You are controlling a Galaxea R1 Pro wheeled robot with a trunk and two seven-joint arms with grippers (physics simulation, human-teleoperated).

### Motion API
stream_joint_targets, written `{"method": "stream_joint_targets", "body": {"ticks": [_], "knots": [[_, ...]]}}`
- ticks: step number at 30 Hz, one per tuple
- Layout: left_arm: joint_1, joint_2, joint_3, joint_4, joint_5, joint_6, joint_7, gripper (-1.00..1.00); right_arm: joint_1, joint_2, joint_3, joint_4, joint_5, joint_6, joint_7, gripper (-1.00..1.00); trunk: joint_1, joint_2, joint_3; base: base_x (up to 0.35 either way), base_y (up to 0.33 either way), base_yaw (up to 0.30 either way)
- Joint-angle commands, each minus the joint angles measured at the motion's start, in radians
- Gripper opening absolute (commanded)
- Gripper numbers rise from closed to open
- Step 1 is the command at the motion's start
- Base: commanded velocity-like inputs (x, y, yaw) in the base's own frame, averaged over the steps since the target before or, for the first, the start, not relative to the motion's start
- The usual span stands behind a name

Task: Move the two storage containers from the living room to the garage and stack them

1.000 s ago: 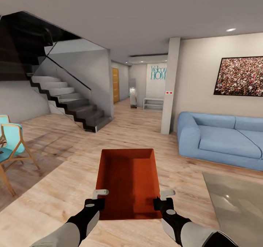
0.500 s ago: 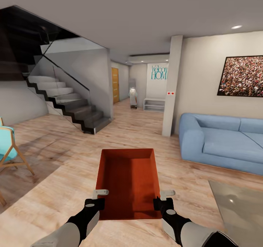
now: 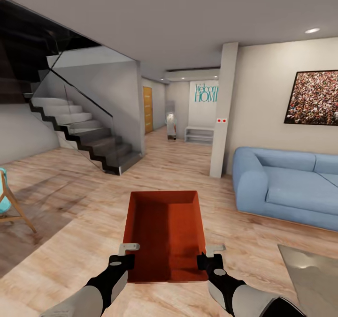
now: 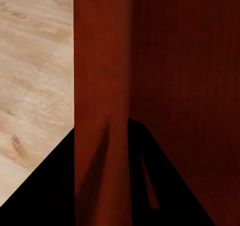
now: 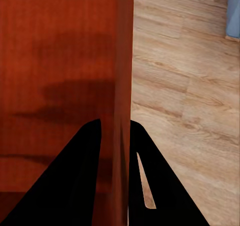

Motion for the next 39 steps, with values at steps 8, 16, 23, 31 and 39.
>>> {"method": "stream_joint_targets", "body": {"ticks": [8,16,23,31,39], "knots": [[-0.001,0.000,0.054,-0.018,-0.025,0.004,0.006,-1.00,-0.001,0.000,-0.009,0.005,-0.029,-0.006,-0.006,-1.00,0.001,-0.001,-0.001,0.321,0.000,0.000],[-0.001,0.000,0.054,-0.018,-0.025,0.004,0.006,-1.00,-0.001,0.000,-0.009,0.005,-0.029,-0.007,-0.006,-1.00,0.001,-0.001,-0.001,0.321,0.000,0.000],[-0.001,0.000,0.054,-0.018,-0.025,0.005,0.006,-1.00,-0.001,0.000,-0.009,0.005,-0.029,-0.007,-0.006,-1.00,0.001,-0.001,-0.001,0.321,0.000,0.000],[-0.001,0.000,0.054,-0.018,-0.025,0.004,0.006,-1.00,-0.001,0.000,-0.009,0.005,-0.029,-0.007,-0.006,-1.00,0.001,-0.001,-0.001,0.321,0.000,0.000],[-0.001,0.000,0.054,-0.018,-0.025,0.004,0.006,-1.00,-0.001,0.000,-0.009,0.005,-0.029,-0.007,-0.006,-1.00,0.001,-0.001,-0.001,0.321,0.000,0.000]]}}
